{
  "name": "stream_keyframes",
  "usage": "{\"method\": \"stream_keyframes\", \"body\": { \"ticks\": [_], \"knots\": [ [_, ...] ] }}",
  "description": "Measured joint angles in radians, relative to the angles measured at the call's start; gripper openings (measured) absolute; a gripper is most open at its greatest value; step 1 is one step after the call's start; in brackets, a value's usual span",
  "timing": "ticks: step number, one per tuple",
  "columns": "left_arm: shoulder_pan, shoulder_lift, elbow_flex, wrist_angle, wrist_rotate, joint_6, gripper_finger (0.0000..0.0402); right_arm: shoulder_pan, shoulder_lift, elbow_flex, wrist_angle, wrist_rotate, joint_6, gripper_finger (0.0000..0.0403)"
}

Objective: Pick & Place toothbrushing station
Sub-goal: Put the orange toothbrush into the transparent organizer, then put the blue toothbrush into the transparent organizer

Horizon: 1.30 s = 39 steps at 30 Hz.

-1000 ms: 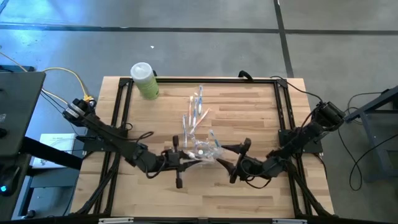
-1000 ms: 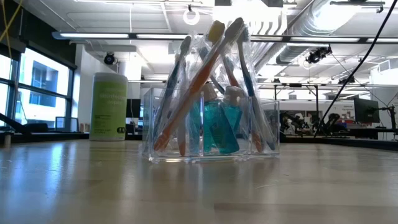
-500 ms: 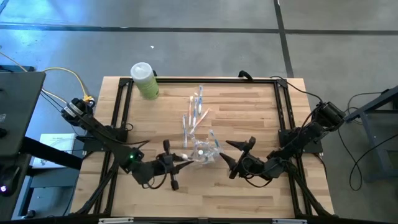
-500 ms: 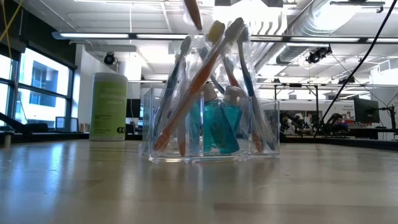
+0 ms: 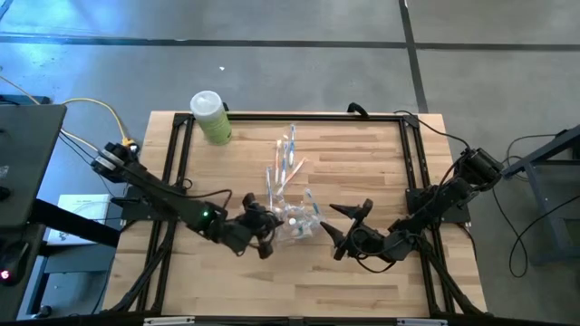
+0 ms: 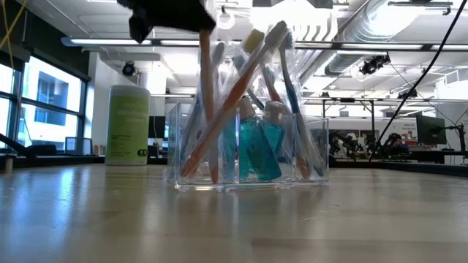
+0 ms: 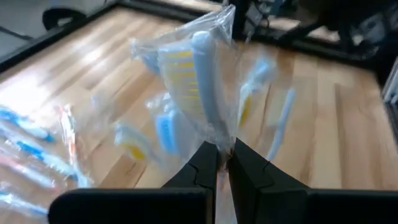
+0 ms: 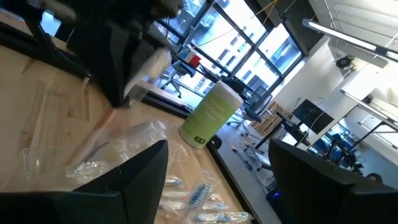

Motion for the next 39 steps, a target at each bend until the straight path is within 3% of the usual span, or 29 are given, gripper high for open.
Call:
{"method": "stream_keyframes", "body": {
  "ticks": [15,25,31,39],
  "knots": [
    [0.012,0.137,-0.01,-0.01,0.019,-0.021,0.002,0.0,0.0,0.0,-0.018,-0.003,0.01,0.027],
    [0.002,0.143,-0.01,-0.015,0.011,-0.02,0.0096,0.0,0.0,0.0,-0.03,-0.004,0.011,0.027],
    [-0.016,0.074,-0.011,-0.042,0.017,-0.047,0.0136,0.0,0.0,0.0,-0.043,-0.001,0.014,0.027],
    [-0.033,-0.018,-0.011,-0.217,0.018,-0.2,0.014,0.0,0.0,0.0,-0.046,0.0,0.014,0.027]
  ]
}}
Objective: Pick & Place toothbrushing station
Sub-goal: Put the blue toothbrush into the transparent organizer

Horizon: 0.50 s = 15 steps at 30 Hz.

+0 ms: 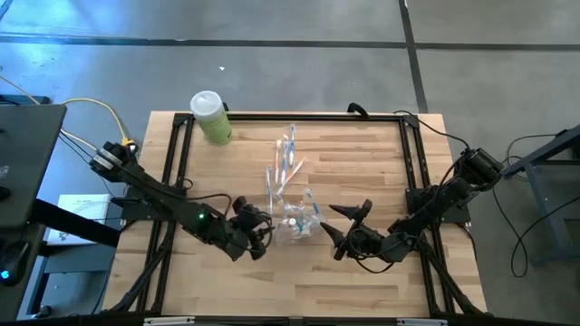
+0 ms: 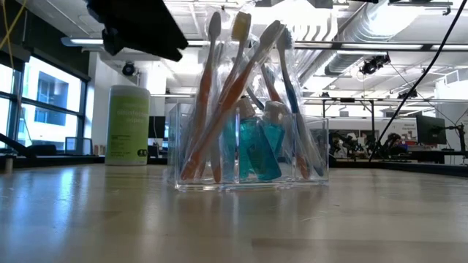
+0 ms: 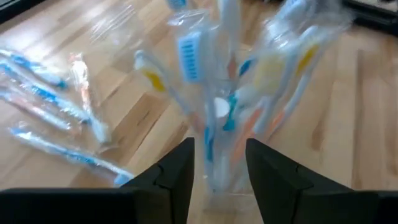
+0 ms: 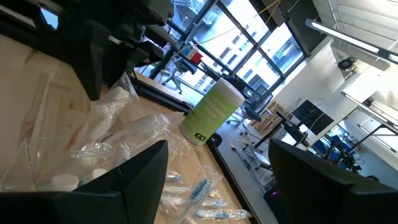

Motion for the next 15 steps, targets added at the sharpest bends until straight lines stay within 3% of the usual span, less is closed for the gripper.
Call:
{"method": "stream_keyframes", "body": {
  "ticks": [4,10,15],
  "knots": [
    [0.01,-0.021,0.001,-0.146,-0.012,-0.005,0.014,0.0,0.0,0.0,0.0,0.0,0.0,0.027],
    [0.139,-0.02,0.0,-0.468,-0.008,-0.231,0.014,0.0,0.0,0.0,0.001,-0.003,0.018,0.027],
    [0.264,-0.012,0.0,-0.44,0.076,-0.245,0.014,0.0,0.0,0.0,0.0,-0.003,0.018,0.027]
  ]
}}
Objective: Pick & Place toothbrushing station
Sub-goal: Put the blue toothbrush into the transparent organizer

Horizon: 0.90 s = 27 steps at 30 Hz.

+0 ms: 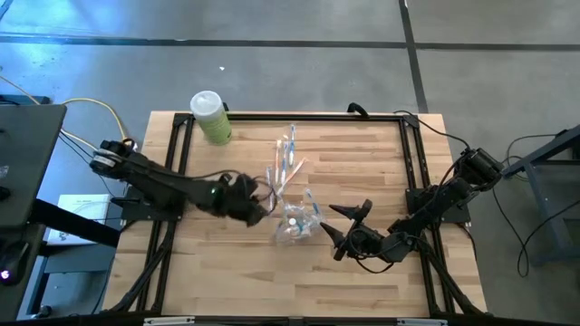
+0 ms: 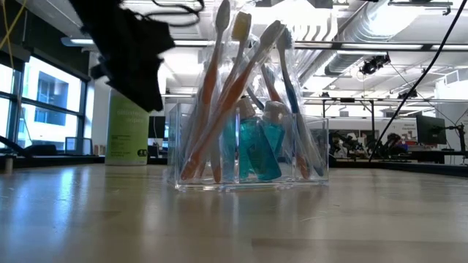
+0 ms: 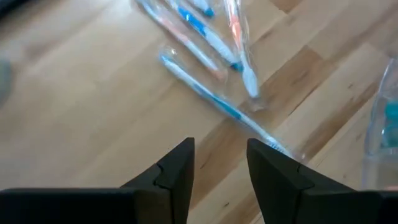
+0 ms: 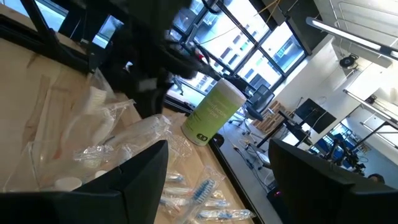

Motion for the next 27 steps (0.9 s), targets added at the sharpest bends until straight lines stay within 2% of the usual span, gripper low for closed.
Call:
{"method": "stream_keyframes", "body": {
  "ticks": [5,8,12,17,27],
  "knots": [
    [0.124,0.019,0.001,0.071,0.2,0.048,0.014,0.0,0.0,0.0,-0.001,0.0,0.008,0.027],
    [0.181,0.036,0.001,0.08,0.263,0.039,0.014,0.0,0.0,0.0,-0.014,0.0,0.018,0.027],
    [0.231,0.059,0.001,0.097,0.273,0.011,0.014,0.0,0.0,0.0,-0.06,0.0,0.051,0.027],
    [0.274,0.115,0.001,0.125,0.337,-0.012,0.014,0.0,0.0,0.0,-0.08,-0.003,0.06,0.027],
    [0.313,0.194,0.001,0.241,0.335,0.055,0.0132,0.0,0.0,0.0,-0.083,-0.027,0.06,0.027]
  ]
}}
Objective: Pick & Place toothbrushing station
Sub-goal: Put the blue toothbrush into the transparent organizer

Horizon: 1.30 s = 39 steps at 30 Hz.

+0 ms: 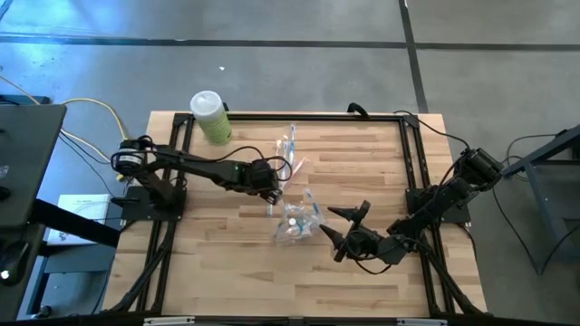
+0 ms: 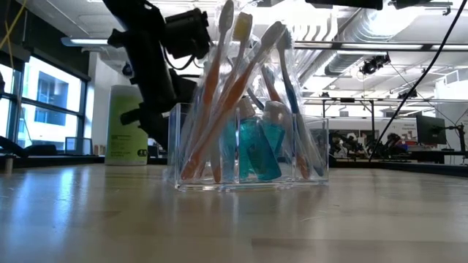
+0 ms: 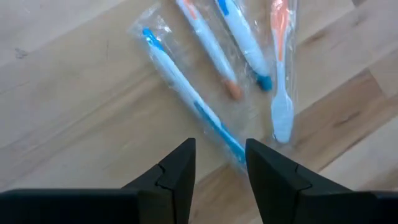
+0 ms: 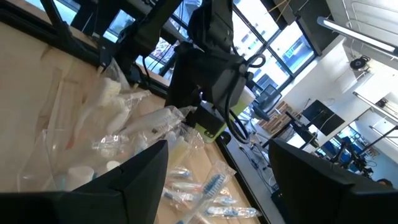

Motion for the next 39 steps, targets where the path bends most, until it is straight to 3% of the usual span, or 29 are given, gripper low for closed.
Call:
{"method": "stream_keyframes", "body": {
  "ticks": [17,21,26,32,39],
  "knots": [
    [0.026,0.123,0.003,0.073,0.046,0.066,0.0116,0.0,0.0,0.0,0.0,-0.003,0.0,0.027],
    [0.026,0.118,0.002,0.06,0.034,0.067,0.0087,0.0,0.0,0.0,0.0,-0.002,0.0,0.027],
    [0.003,0.118,0.002,0.037,-0.029,0.063,0.0014,0.0,0.0,0.0,-0.001,0.001,0.0,0.027],
    [-0.047,0.093,-0.003,-0.02,-0.144,0.062,0.0009,0.0,0.0,0.0,-0.004,0.002,0.0,0.027],
    [-0.139,-0.086,-0.003,-0.126,-0.333,0.005,0.0007,0.0,0.0,0.0,-0.006,0.016,0.0,0.027]
  ]
}}
